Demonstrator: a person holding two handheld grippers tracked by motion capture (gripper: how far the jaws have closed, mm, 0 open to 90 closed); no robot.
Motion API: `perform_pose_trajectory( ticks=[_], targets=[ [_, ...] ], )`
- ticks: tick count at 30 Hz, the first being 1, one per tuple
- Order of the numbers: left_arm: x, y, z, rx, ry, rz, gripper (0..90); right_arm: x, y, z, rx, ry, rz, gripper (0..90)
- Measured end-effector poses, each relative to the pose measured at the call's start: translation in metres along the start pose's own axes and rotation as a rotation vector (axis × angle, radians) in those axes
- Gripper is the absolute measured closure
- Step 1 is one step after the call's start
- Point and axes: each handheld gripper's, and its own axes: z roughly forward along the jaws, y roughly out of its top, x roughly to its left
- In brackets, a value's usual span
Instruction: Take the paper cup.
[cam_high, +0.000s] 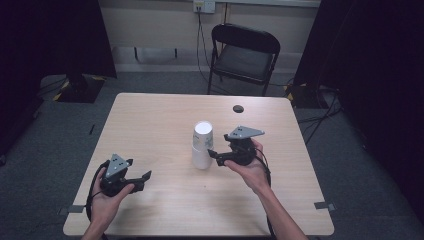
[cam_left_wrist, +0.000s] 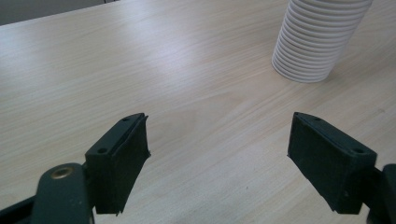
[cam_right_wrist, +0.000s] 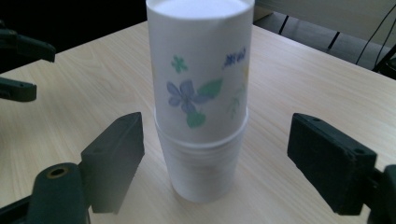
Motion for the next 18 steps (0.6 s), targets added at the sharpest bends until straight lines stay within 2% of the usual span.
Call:
perform_pose_trajectory(
  ticks=[3,7,14,18],
  targets=[
    [0.000,0.000,0.000,-0.004,0.013,0.004,20.8,0.002,0.006,0.006,0.001,0.006,0.002,19.1],
    [0.000,-0.001,0.000,-0.007,0.006,-0.004,21.3,0.006,0.008,0.013,-0.017,0.021,0.016,19.3],
    [0.000,-0.001,0.001,-0.002,0.008,0.000,21.3,0.003,0.020,0.025,-0.027,0.030,0.021,15.5],
    [0.001,-0.001,0.002,0.003,0.010,-0.004,21.3,0.003,0.023,0.033,-0.021,0.041,0.022,16.9]
  ],
)
